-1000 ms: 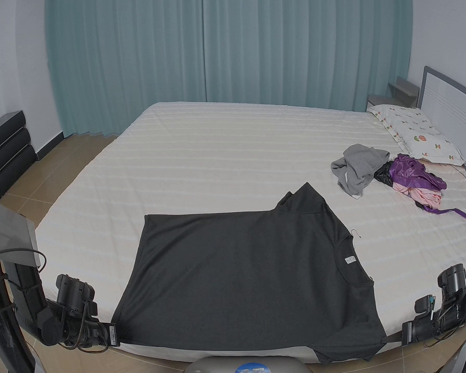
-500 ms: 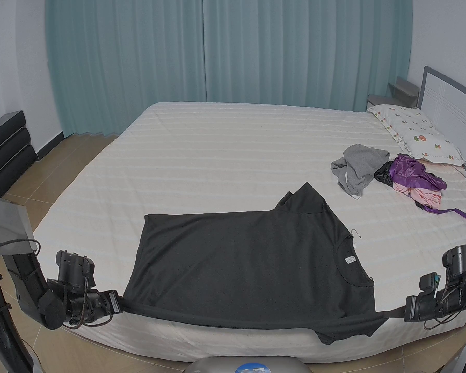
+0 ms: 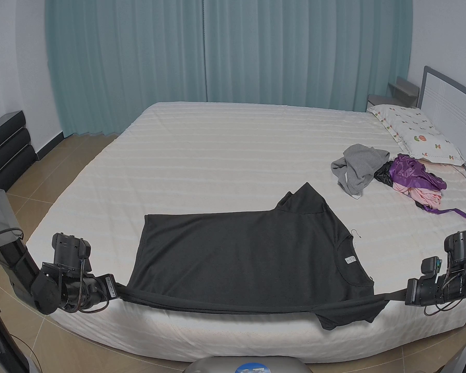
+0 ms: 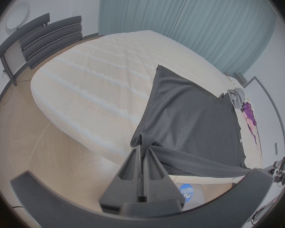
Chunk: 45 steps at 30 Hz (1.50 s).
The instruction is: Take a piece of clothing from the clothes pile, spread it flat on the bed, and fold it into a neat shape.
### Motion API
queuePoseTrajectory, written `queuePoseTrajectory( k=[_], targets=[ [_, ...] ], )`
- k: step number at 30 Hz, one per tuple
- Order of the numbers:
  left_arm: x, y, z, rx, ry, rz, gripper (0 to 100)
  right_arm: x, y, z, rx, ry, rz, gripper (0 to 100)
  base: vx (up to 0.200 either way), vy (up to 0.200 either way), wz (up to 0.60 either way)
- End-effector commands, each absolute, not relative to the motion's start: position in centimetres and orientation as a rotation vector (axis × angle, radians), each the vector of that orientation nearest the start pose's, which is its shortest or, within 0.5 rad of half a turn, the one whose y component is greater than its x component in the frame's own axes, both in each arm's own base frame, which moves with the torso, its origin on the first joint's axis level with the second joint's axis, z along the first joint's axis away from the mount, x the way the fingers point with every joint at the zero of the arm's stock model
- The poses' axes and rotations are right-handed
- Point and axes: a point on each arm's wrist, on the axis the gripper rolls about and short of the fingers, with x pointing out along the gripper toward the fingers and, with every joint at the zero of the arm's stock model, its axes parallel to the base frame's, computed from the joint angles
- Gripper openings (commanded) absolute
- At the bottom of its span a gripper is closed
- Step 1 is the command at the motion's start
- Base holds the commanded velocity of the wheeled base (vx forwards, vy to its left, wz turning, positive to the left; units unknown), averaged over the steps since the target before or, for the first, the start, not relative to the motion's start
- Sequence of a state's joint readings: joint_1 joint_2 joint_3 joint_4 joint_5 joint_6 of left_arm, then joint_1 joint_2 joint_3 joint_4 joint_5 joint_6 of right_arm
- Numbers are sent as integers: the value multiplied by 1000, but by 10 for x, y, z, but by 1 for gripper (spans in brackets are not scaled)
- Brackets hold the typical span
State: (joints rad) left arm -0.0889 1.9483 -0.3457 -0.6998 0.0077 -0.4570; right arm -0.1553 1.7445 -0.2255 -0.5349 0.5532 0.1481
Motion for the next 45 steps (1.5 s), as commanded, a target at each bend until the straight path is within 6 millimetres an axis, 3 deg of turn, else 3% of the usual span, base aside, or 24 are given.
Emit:
queuePoseTrajectory(
  k=[1,8,17,27,38,45],
  targets=[
    [244,-22,44,-388,840,115,0,188,-17,45,474,945,301,0,0,0,0],
    [240,-21,51,-391,832,115,0,184,-17,53,468,911,300,0,0,0,0],
    [242,-23,48,-380,896,124,0,189,-17,45,477,950,300,0,0,0,0],
    [268,-25,45,-382,922,130,0,217,-17,44,496,942,304,0,0,0,0],
    [297,-27,36,-403,955,158,0,264,-10,34,518,952,313,0,0,0,0],
    [302,-28,36,-419,965,168,0,273,-14,44,558,906,290,0,0,0,0]
  ],
)
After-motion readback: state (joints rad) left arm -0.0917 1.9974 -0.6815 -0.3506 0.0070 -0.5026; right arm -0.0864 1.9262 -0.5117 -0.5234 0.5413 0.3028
